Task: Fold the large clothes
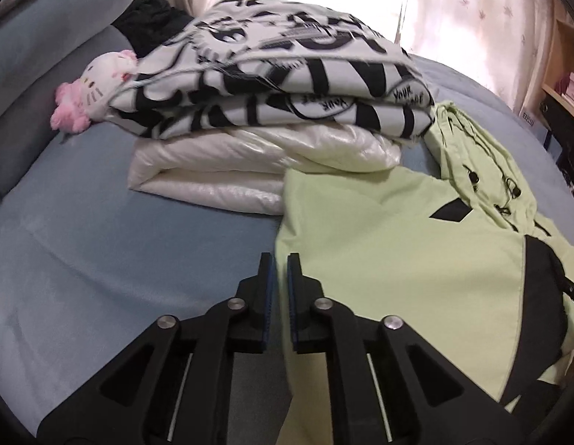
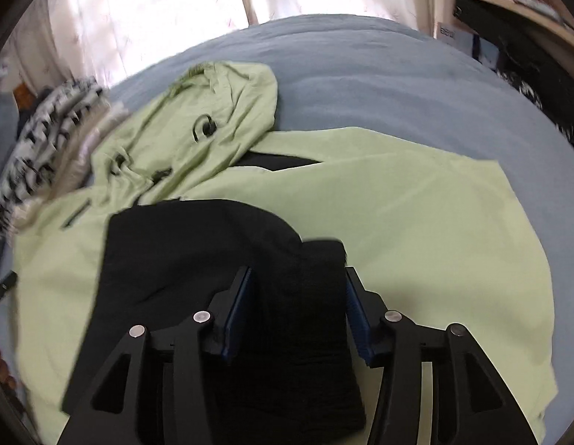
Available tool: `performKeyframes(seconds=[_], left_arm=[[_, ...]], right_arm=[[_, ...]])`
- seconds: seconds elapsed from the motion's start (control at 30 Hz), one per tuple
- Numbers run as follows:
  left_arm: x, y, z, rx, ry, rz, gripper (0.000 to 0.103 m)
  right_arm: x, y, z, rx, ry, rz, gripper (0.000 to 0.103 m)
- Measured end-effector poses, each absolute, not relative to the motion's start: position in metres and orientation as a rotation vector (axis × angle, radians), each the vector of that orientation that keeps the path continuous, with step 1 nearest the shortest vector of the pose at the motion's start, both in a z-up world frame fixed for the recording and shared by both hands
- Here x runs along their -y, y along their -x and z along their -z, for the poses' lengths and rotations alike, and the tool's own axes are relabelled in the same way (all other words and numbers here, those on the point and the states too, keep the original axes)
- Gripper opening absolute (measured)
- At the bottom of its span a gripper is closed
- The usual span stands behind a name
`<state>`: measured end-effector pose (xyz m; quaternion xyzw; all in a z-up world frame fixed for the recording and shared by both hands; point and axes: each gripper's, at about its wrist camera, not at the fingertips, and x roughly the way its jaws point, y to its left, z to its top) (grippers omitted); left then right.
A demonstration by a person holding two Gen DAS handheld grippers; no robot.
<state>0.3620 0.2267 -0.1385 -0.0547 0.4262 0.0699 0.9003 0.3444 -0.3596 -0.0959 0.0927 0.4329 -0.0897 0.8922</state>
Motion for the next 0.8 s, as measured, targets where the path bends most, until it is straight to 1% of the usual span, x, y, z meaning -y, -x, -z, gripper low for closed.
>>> performKeyframes(seconds=[0.03, 0.17, 0.23, 0.3, 0.33, 0.47, 0.53, 0.6, 0.67, 0.73, 0.8], left_arm=[[-0.228, -0.357, 0.133, -0.874, 0.108, -0.13, 0.011], [-0.201, -0.327, 0.114, -0.827, 0.004, 0.01, 0.011], [-0.179, -0.316, 0.112, -0.858, 0.005, 0.05, 0.011], [-0.16, -0.308, 0.12, -0.935, 0.121, 0.113, 0.011], [-0.152, -0.304, 0.124, -0.945, 0.167, 0.136, 0.011], [-0.116, -0.293, 0.146, -0.959, 0.176, 0.133, 0.011], [-0.106, -0.294, 0.167, -1.003, 0.165, 0.098, 0.011], [-0.109, -0.297, 0.187, -1.035, 0.147, 0.067, 0.011], [-0.124, -0.296, 0.191, -1.025, 0.21, 0.083, 0.011], [-0.139, -0.294, 0.189, -1.016, 0.259, 0.074, 0.011], [-0.154, -0.289, 0.185, -1.003, 0.26, 0.057, 0.011]], right_arm=[[0.36, -0.336, 0.092, -0.883, -0.2, 0.187, 0.051], [0.357, -0.291, 0.078, -0.836, -0.24, 0.132, 0.052], [0.341, -0.279, 0.078, -0.863, -0.238, 0.08, 0.052], [0.319, -0.269, 0.078, -0.879, -0.231, 0.02, 0.052], [0.306, -0.264, 0.078, -0.882, -0.224, -0.016, 0.052], [0.248, -0.253, 0.08, -0.898, -0.175, -0.149, 0.052], [0.224, -0.25, 0.086, -0.912, -0.103, -0.169, 0.052], [0.21, -0.251, 0.1, -0.952, -0.044, -0.165, 0.052], [0.217, -0.253, 0.112, -0.967, 0.009, -0.106, 0.051], [0.239, -0.255, 0.111, -0.938, 0.021, 0.004, 0.052], [0.273, -0.256, 0.11, -0.924, -0.043, 0.092, 0.051]])
